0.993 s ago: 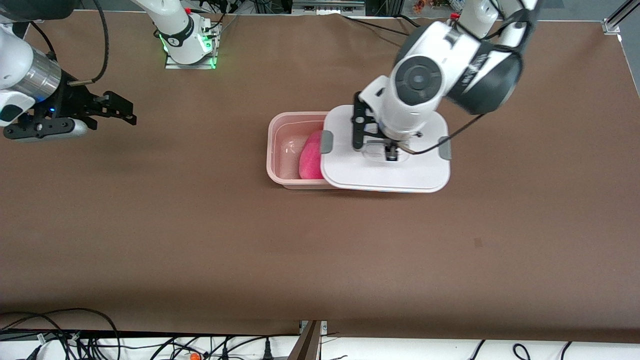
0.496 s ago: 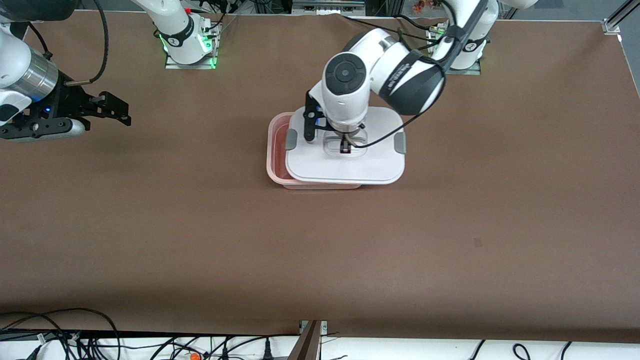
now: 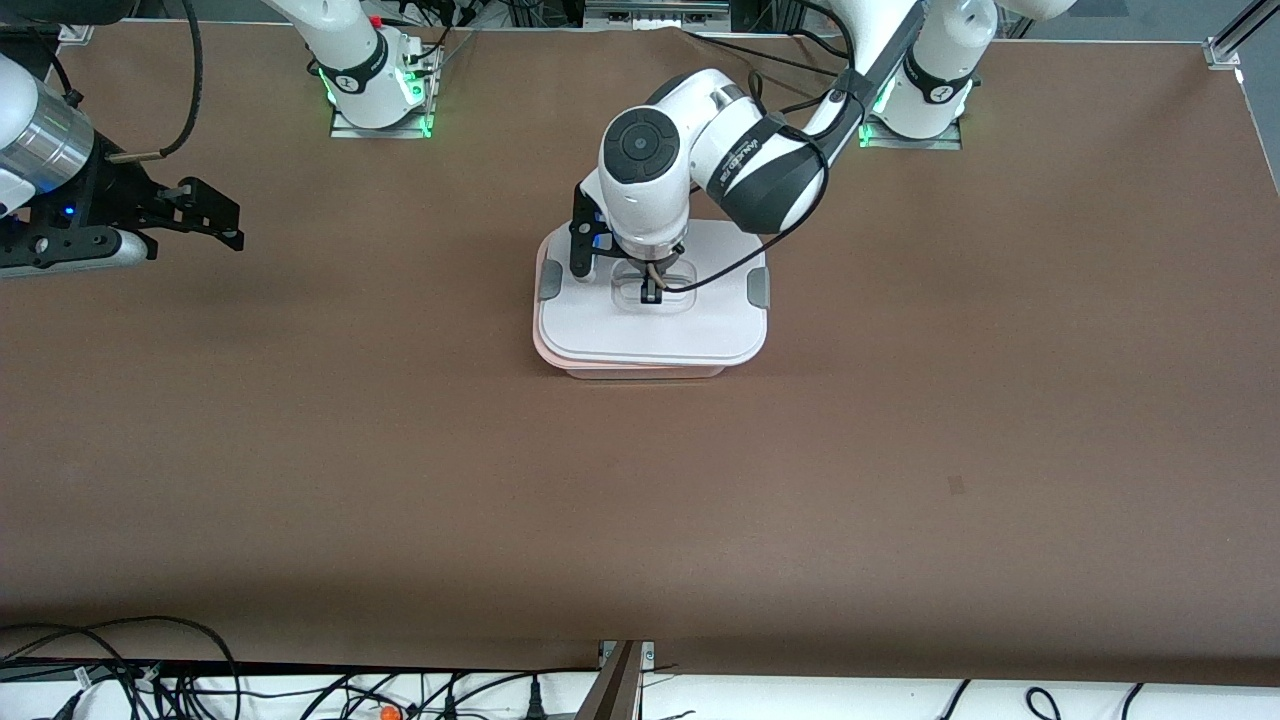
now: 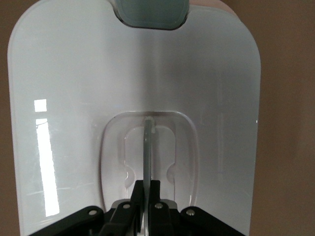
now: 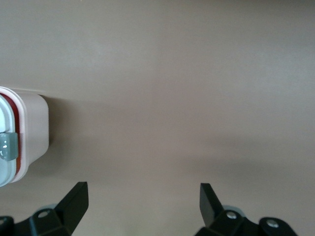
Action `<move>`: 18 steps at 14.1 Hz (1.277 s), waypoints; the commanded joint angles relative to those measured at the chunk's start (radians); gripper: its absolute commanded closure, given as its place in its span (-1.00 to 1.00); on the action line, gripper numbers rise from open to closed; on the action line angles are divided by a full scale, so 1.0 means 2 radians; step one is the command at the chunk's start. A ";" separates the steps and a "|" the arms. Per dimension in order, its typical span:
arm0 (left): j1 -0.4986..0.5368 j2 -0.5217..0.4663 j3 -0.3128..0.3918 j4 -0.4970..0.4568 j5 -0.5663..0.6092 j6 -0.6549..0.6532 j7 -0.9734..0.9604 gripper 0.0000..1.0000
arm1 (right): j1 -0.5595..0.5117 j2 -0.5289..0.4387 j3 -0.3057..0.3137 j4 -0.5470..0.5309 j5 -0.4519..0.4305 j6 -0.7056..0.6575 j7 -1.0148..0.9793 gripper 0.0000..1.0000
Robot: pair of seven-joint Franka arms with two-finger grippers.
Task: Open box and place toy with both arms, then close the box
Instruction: 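Lower the white lid onto the pink box with the left gripper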
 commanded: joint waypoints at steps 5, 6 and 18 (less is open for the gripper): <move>-0.017 0.015 0.007 0.014 0.007 0.016 -0.040 1.00 | -0.012 0.011 0.007 0.020 -0.010 -0.012 -0.005 -1.00; -0.020 0.018 0.007 0.014 0.007 0.020 -0.048 1.00 | -0.012 0.010 0.007 0.019 -0.010 -0.013 -0.005 -1.00; -0.014 0.024 0.010 0.013 0.012 0.031 -0.042 1.00 | -0.002 0.010 -0.006 0.020 -0.009 -0.033 -0.002 -1.00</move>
